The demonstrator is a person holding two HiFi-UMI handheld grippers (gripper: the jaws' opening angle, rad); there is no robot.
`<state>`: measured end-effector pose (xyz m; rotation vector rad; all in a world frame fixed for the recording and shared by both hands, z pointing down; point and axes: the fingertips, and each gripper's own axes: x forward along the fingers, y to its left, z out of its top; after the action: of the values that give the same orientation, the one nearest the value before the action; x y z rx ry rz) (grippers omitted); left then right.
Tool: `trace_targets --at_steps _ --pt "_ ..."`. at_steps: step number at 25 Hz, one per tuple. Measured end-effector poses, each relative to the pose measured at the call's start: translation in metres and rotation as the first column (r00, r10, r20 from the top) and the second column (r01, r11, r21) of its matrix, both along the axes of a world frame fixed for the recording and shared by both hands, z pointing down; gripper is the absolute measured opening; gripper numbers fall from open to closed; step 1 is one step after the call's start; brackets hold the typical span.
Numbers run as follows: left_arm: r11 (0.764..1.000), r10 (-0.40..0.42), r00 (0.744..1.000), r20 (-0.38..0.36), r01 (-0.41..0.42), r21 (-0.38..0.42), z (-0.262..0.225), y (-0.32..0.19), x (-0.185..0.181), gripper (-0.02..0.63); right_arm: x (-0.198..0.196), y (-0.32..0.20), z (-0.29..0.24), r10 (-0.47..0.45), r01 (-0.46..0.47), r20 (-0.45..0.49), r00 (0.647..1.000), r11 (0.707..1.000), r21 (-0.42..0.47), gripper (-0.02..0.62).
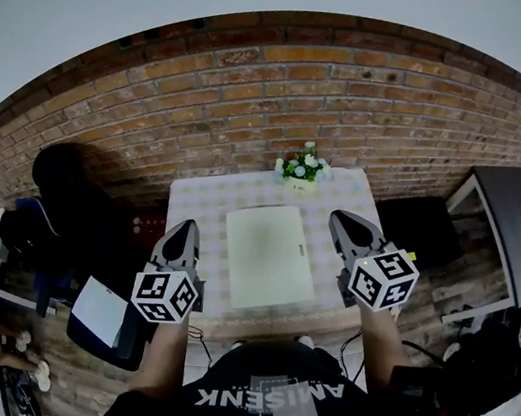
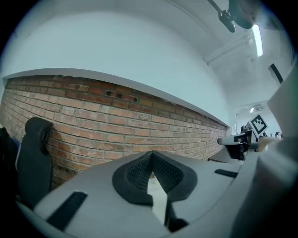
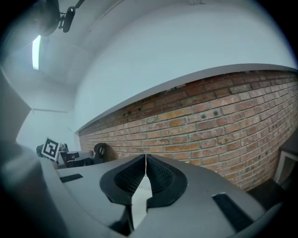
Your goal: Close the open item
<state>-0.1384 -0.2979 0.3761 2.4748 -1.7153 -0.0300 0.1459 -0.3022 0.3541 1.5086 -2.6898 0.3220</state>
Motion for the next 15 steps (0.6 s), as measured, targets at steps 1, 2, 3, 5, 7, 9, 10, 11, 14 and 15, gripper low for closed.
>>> trace_targets --at_steps 1,2,3,5,7,9,10,11,14,15 --pt "1.000 -0.006 1.000 0.000 0.006 0.002 -0.0008 -0.0006 -0.0006 0.012 0.0000 -0.0001 -0.0021 -0.001 0.001 0.000 1.000 1.000 0.004 0.044" --pt "1.000 -0.009 1.000 0.001 0.009 0.001 -0.0013 -0.0012 -0.0009 0.012 -0.0005 -0.0001 -0.0038 -0.002 0.002 0.001 1.000 1.000 0.007 0.044" --pt "1.000 -0.012 1.000 0.002 0.012 0.000 -0.0015 -0.0015 -0.0010 0.012 -0.0012 0.0003 -0.0050 -0.003 0.003 0.001 1.000 1.000 0.008 0.044" --pt "1.000 -0.016 1.000 0.003 0.016 0.002 -0.0023 -0.0015 -0.0002 0.012 -0.0016 0.0017 -0.0059 -0.004 0.004 0.001 1.000 1.000 0.011 0.044" --pt "1.000 -0.021 1.000 0.005 0.021 0.007 -0.0033 -0.0012 0.0006 0.012 -0.0005 0.0028 -0.0050 -0.001 0.001 -0.001 1.000 1.000 0.011 0.043" --pt "1.000 -0.027 1.000 0.009 0.027 0.011 -0.0047 -0.0019 0.0010 0.012 0.0010 0.0027 -0.0050 0.002 -0.002 -0.003 1.000 1.000 0.014 0.043" --pt "0.999 -0.030 1.000 0.010 0.030 0.013 -0.0056 -0.0024 0.0011 0.012 0.0015 0.0024 -0.0055 0.003 -0.003 -0.005 1.000 1.000 0.016 0.043" --pt "0.999 -0.032 0.999 0.011 0.031 0.015 -0.0066 -0.0027 0.0011 0.012 0.0017 0.0020 -0.0058 0.004 -0.004 -0.006 1.000 1.000 0.017 0.043" --pt "0.999 -0.033 0.999 0.011 0.032 0.016 -0.0081 -0.0026 0.0005 0.012 0.0010 0.0008 -0.0048 0.007 -0.006 -0.013 1.000 1.000 0.018 0.043" --pt "0.999 -0.031 0.999 0.011 0.031 0.016 -0.0083 -0.0025 0.0006 0.012 0.0011 0.0000 -0.0045 0.009 -0.009 -0.015 1.000 1.000 0.020 0.043"
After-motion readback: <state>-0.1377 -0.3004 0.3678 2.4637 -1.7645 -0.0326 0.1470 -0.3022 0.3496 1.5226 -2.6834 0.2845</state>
